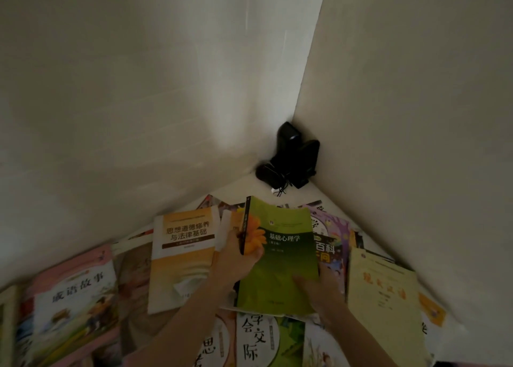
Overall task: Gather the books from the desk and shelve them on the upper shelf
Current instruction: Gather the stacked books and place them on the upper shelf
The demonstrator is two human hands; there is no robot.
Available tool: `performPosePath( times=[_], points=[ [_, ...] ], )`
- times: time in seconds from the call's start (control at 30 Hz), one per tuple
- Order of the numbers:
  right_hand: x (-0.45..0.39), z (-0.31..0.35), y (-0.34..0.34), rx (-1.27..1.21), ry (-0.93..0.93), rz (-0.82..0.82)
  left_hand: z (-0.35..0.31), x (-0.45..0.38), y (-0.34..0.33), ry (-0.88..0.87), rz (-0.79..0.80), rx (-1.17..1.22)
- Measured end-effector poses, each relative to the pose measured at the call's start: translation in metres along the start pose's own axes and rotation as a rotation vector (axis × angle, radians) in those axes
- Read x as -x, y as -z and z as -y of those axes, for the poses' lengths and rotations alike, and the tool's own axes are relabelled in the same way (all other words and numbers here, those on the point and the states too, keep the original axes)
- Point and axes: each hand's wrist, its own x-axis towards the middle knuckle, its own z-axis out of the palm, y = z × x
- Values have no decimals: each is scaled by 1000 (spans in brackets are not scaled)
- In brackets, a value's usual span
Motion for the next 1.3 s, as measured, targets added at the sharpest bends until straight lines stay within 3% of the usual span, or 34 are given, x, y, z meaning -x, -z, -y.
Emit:
performPosePath(
  times=[0.13,0.3,0.43,0.53,0.67,0.77,0.93,1.1,1.23,1.3],
  points=[
    [2,8,-33,32,-1,56,15,1,31,29,-15,21],
    [-1,4,-47,133,-82,84,40,1,28,59,-156,-401],
    [-4,3,-45,66,-80,81,44,-2,32,116,-186,-106],
    [-4,8,-49,-5,-110,53,35,-8,46,251,-93,105],
    [-4,17,-49,-17,-190,5,31,-11,45,347,20,103],
    [-1,18,-53,-19,-205,57,41,-1,52,325,44,264],
    [7,33,-91,186,-46,166,59,13,109,305,69,540],
    [0,62,-130,179,67,295,84,28,145,354,38,904],
    [1,69,-146,179,-70,347,96,24,153,307,-32,870],
    [2,77,-147,311,-29,310,96,21,155,265,-58,787]
  ],
)
